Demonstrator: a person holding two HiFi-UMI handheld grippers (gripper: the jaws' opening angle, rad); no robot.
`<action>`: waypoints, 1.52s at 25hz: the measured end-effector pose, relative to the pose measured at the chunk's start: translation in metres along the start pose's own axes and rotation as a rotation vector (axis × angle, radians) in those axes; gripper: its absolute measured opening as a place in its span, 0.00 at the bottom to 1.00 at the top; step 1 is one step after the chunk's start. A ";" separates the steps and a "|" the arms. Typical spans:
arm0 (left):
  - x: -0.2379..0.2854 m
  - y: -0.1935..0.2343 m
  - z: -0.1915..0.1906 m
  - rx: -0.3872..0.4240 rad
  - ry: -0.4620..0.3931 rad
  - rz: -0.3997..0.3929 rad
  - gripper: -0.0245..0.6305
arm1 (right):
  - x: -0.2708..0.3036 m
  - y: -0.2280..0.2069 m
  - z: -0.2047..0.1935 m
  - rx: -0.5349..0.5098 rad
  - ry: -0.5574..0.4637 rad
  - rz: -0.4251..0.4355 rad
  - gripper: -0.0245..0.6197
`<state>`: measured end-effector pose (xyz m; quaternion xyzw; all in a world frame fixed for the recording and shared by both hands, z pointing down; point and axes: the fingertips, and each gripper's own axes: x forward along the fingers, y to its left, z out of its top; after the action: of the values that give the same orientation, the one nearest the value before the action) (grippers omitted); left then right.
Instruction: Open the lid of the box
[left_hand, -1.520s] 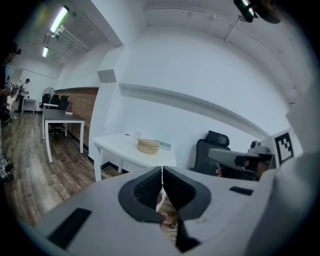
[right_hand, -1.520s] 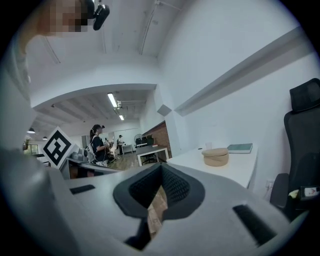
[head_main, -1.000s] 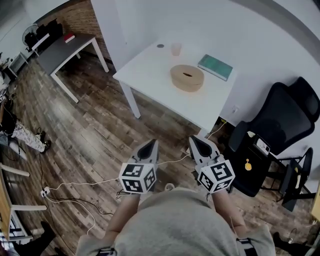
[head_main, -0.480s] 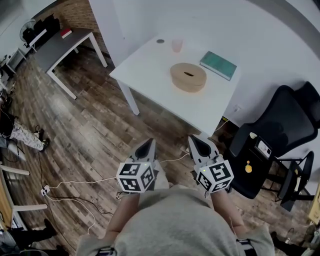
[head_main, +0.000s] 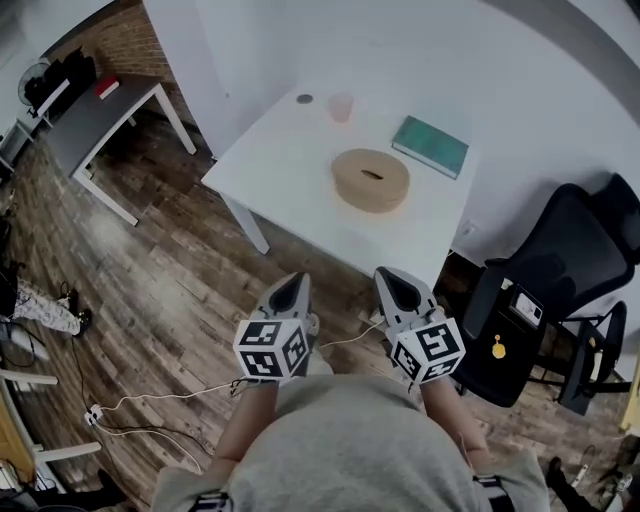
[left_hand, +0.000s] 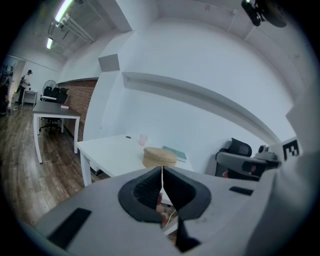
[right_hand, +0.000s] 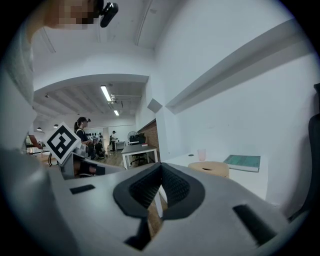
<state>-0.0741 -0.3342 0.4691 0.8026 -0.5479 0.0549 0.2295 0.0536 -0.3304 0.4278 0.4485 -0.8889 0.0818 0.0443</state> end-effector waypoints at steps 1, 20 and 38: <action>0.010 0.004 0.007 0.008 0.006 -0.010 0.05 | 0.011 -0.004 0.004 0.000 -0.002 -0.009 0.04; 0.169 0.062 0.067 0.154 0.167 -0.303 0.05 | 0.153 -0.078 0.018 0.029 0.032 -0.248 0.04; 0.261 0.074 0.036 0.276 0.332 -0.508 0.32 | 0.210 -0.122 -0.025 -0.085 0.241 -0.354 0.23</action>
<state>-0.0438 -0.5947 0.5482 0.9172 -0.2728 0.1995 0.2110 0.0273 -0.5630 0.4976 0.5822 -0.7873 0.0885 0.1828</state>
